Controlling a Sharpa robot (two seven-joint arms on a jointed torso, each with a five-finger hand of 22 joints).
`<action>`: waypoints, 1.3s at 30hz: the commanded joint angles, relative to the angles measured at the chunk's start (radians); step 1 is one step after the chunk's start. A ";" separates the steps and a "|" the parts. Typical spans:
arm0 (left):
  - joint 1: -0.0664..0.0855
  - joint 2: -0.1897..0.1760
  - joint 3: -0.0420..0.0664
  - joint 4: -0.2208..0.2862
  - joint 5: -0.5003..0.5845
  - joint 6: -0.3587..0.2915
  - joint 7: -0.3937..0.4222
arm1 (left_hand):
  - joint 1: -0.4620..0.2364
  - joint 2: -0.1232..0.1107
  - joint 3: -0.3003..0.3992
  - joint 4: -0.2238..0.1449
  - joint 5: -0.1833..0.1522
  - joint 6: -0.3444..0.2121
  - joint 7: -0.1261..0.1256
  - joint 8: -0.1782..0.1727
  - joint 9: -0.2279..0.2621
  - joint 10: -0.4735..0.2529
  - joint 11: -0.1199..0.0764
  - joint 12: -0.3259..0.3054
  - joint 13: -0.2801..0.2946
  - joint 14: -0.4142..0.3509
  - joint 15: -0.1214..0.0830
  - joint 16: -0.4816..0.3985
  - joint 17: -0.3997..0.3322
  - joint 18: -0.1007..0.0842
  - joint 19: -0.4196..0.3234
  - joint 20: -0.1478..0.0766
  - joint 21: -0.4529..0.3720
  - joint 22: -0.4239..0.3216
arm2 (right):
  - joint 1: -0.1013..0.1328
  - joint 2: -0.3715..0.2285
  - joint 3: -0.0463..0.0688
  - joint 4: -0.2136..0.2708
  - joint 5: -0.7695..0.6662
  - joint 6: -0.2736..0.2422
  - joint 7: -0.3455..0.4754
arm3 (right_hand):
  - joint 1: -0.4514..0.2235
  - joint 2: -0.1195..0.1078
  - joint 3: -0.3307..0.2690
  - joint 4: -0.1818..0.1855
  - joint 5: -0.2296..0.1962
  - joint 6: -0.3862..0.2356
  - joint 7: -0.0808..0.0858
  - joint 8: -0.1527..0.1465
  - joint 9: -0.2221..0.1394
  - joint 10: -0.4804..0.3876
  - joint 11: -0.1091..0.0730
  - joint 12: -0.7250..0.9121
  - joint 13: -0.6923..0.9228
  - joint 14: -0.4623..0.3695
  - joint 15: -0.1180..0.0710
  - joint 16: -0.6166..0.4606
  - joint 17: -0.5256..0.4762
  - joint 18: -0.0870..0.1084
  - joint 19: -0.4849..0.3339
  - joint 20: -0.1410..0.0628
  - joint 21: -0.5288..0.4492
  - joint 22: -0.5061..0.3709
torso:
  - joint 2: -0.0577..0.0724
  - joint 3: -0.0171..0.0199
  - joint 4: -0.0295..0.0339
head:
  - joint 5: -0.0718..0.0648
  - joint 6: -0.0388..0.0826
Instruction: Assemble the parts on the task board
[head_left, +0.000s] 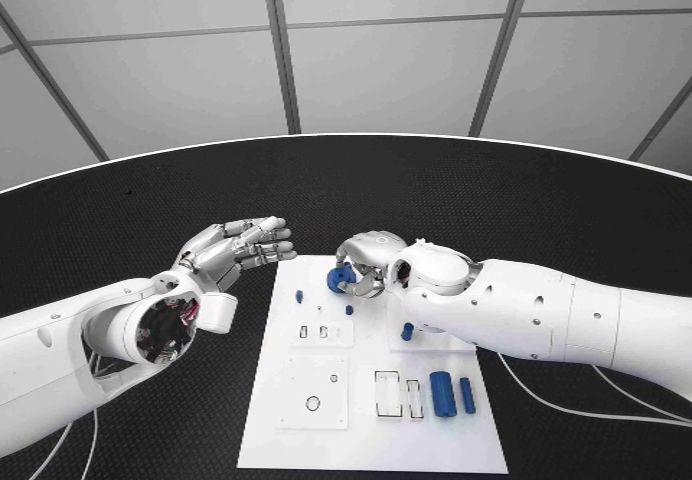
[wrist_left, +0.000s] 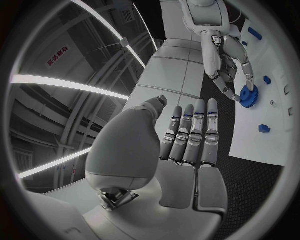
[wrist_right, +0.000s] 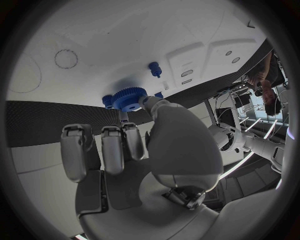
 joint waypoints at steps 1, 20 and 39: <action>0.000 0.000 0.000 0.000 0.000 0.000 0.000 | -0.005 -0.002 0.004 -0.001 -0.007 -0.004 0.024 -0.004 -0.001 0.003 0.005 -0.003 0.000 -0.004 0.001 -0.003 0.001 0.012 0.005 0.001 0.007 -0.001 | 0.000 -0.003 0.000 0.003 0.000 -0.008 0.002 | -0.004 -0.006 -0.006 -0.002 -0.006 0.004 0.002 0.000 0.002 -0.001 0.005 -0.002 0.157 0.096 0.006 0.002 0.233 -0.015 0.106 0.006 0.003 0.263 | 0.000 0.0004 0.0002 | 0.000 -0.002; 0.000 -0.001 0.000 -0.003 0.000 0.001 -0.002 | -0.006 -0.002 0.006 -0.001 -0.007 -0.004 0.024 -0.004 -0.001 0.004 0.005 -0.005 0.000 -0.004 0.001 -0.004 0.002 0.012 0.005 0.001 0.007 -0.002 | 0.000 -0.016 0.000 0.019 0.000 -0.024 0.014 | -0.012 -0.012 -0.029 -0.002 -0.015 0.007 0.002 -0.008 0.001 0.002 0.006 0.002 0.160 0.096 0.007 0.003 0.233 -0.015 0.106 0.008 0.003 0.263 | 0.001 -0.0004 0.0001 | -0.002 -0.006; 0.000 0.000 0.000 -0.006 0.000 0.001 -0.003 | -0.006 -0.001 0.009 -0.001 -0.006 -0.004 0.025 -0.005 -0.001 0.004 0.006 -0.006 0.000 -0.004 0.001 -0.004 0.002 0.012 0.005 0.001 0.007 -0.002 | 0.000 -0.026 0.000 0.007 0.041 -0.004 -0.002 | -0.079 0.029 -0.136 0.073 0.008 0.001 0.006 -0.047 -0.008 0.005 0.010 0.007 0.162 0.098 0.011 0.005 0.239 -0.015 0.106 0.011 0.003 0.263 | 0.000 -0.0004 -0.0002 | -0.002 -0.006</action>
